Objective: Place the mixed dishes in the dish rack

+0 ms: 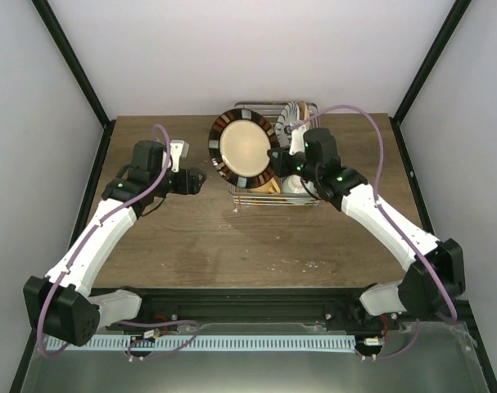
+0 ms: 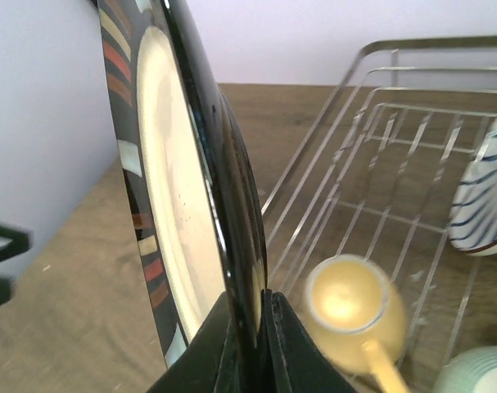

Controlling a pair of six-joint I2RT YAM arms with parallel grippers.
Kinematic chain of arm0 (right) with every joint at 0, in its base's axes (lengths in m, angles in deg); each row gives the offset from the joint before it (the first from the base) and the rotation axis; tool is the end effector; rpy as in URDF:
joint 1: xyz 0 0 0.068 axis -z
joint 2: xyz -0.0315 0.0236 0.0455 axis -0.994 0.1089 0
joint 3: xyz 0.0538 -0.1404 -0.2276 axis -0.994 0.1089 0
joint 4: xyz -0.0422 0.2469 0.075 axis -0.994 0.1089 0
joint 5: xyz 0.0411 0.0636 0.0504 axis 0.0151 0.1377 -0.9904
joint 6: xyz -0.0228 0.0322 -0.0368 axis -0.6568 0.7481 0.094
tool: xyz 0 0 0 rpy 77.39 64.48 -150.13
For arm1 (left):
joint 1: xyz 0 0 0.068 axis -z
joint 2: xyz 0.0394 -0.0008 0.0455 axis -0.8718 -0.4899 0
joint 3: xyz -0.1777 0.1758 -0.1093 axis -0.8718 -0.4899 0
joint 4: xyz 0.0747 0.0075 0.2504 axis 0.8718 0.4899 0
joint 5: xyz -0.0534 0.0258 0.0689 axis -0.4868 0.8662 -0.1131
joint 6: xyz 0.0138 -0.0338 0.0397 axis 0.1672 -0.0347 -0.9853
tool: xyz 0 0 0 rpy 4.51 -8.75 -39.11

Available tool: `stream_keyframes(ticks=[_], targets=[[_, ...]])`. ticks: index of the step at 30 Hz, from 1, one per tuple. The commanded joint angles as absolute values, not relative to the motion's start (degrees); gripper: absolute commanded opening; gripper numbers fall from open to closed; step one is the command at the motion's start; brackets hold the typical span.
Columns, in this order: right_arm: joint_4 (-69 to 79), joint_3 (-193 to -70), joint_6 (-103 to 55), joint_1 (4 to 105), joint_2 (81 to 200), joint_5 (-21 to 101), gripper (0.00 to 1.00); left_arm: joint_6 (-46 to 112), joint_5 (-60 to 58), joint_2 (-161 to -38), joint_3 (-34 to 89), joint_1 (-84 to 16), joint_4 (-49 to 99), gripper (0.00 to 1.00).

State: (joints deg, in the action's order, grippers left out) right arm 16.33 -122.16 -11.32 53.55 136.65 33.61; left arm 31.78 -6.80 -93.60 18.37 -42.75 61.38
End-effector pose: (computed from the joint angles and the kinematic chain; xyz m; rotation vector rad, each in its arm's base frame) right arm 0.2663 0.1648 0.3410 -0.3510 2.0156 0.7906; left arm 0.2436 -0.0878 0.3251 0.2856 2.2853 -0.5385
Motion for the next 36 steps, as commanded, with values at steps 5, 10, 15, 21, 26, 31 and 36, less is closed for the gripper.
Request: stream_keyframes(ticks=[5, 10, 15, 21, 26, 31, 36], targets=[[8.1, -132.5, -12.3, 52.2, 142.8, 53.1, 0.01, 32.5, -7.6, -93.5, 16.7, -43.0, 59.1, 0.78], [5.9, -137.4, -12.9, 51.4, 146.9, 60.6, 0.01, 32.8, -8.5, -93.9, 16.4, -43.0, 58.5, 0.78], [4.5, -142.2, -13.9, 51.3, 150.9, 62.6, 0.01, 32.3, -8.4, -93.9, 16.2, -43.0, 58.5, 0.78], [2.1, -144.9, -15.1, 51.2, 153.7, 69.2, 0.01, 32.4, -8.1, -93.3, 15.2, -43.0, 58.4, 0.78], [3.8, -150.6, -17.2, 49.4, 158.9, 79.2, 0.01, 33.3, -8.8, -92.7, 13.8, -42.9, 57.7, 0.78], [4.8, -157.4, -20.4, 47.1, 165.5, 85.8, 0.01, 33.5, -9.1, -92.3, 13.2, -42.9, 57.8, 0.78], [11.4, -164.4, -18.3, 46.8, 170.5, 91.2, 0.01, 33.6, -9.0, -91.9, 12.5, -42.9, 57.9, 0.78]])
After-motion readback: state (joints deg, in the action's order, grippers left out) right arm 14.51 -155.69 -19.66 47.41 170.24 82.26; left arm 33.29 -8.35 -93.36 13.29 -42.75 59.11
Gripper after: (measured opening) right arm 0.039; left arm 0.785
